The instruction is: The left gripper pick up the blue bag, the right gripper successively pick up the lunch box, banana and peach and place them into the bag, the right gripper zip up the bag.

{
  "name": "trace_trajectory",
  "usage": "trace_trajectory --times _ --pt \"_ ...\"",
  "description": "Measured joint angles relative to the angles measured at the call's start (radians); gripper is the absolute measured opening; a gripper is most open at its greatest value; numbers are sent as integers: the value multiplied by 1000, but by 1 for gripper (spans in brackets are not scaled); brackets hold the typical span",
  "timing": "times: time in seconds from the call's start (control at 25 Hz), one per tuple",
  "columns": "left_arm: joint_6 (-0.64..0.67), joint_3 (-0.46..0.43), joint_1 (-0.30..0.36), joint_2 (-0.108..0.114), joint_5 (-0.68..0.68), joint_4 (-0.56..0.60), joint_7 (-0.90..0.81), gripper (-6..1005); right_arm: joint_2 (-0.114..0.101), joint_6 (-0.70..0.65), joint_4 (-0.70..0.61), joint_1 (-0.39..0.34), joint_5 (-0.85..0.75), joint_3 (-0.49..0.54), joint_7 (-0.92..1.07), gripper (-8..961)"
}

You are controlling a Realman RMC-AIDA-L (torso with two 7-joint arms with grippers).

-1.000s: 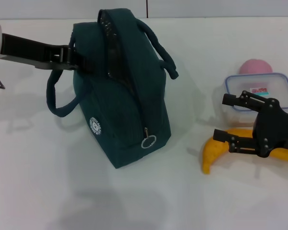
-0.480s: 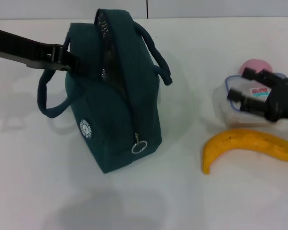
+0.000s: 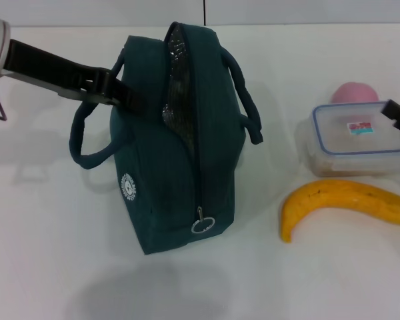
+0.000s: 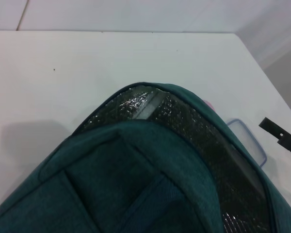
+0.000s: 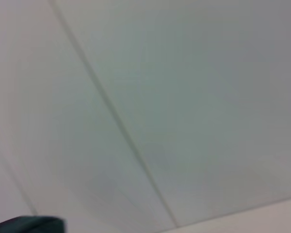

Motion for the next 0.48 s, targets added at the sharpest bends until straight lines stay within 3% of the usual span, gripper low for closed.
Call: trace_trajectory --times 0.2,0.48 --pt "-1 -1 8 -1 0 -5 10 40 -28 44 11 -47 0 34 106 844" --pt "-3 1 -1 -11 2 -7 32 39 -26 128 18 -52 -3 35 178 841"
